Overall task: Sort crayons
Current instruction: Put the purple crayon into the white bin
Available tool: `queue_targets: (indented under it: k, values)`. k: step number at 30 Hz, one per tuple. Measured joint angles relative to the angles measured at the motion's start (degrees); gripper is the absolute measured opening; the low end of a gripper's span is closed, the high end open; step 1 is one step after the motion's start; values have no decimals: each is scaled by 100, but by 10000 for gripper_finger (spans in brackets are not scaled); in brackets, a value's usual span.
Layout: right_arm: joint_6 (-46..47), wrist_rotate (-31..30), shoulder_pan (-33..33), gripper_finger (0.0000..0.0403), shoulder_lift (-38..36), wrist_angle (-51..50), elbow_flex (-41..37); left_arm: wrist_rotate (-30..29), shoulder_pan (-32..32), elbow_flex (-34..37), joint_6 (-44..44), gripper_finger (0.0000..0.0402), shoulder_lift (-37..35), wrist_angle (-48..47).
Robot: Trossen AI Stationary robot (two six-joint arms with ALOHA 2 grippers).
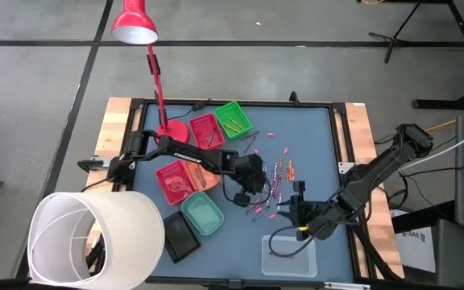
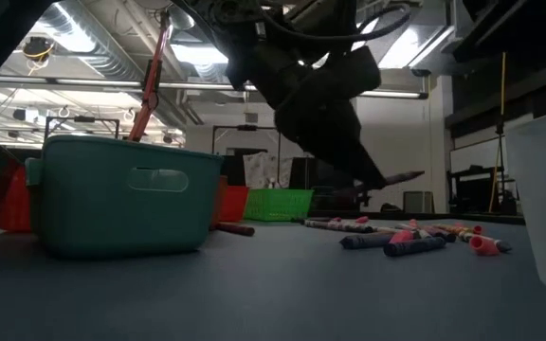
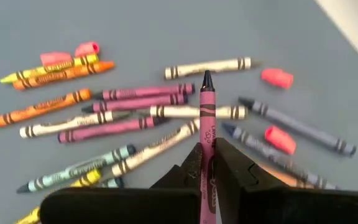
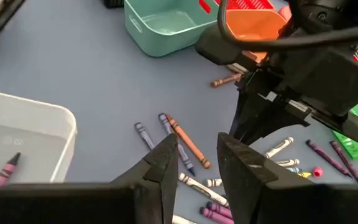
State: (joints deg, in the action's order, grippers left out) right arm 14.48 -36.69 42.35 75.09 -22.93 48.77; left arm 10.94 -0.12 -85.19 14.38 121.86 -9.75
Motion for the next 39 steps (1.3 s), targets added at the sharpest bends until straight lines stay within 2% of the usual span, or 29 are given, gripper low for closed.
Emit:
queue_targets:
  k: [13,21,39]
  values:
    - [9,-79,0,111,0,-586,0,371,-79,-2,-236,8,-9,1316]
    - [15,-431,1,111,0,-1002,0,358,-120,-4,-242,8,-11,1497]
    - [13,-490,0,111,0,-1166,0,365,-302,-7,-541,8,-11,1887]
